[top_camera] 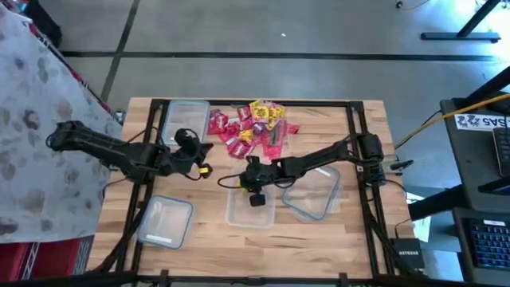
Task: Sort candy
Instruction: Put the yellow candy into the right transparent bin
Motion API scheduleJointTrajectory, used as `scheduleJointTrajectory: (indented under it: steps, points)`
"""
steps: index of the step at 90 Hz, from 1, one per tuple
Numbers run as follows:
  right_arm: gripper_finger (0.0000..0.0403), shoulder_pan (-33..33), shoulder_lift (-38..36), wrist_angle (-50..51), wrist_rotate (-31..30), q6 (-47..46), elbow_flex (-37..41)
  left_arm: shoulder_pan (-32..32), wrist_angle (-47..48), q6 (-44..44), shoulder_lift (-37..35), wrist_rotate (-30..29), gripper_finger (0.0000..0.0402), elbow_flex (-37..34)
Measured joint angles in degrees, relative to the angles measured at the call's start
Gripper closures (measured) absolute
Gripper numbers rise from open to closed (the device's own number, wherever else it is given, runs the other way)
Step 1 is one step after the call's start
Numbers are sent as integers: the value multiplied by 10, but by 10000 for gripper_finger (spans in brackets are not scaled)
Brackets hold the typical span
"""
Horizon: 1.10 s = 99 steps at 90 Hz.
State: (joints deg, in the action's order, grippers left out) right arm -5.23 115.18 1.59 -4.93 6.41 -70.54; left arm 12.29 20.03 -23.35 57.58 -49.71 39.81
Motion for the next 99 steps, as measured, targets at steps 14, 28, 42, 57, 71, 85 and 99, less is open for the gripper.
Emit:
scheduleJointTrajectory:
  steps: [14,28,42,57,71,85,99]
  points:
    - [247,0,-15,-13,-5,-6,0,-5,-7,-2,0,-2,402,0]
    - [241,0,-57,-2,-2,12,0,-17,-20,-2,0,-2,402,0]
    - [248,17,-93,-7,-49,42,-1,-23,-19,-2,0,-2,402,0]
    - [258,81,-84,-20,-116,-3,-1,-23,-13,-1,0,-2,402,0]
    - [260,149,-67,-18,-79,-64,0,-23,-10,1,1,-3,402,0]
    - [257,186,-40,-43,-45,-56,-1,-23,-8,11,6,-2,402,0]
    - [225,192,-14,-48,-42,-46,-10,-23,-10,14,10,-2,402,0]
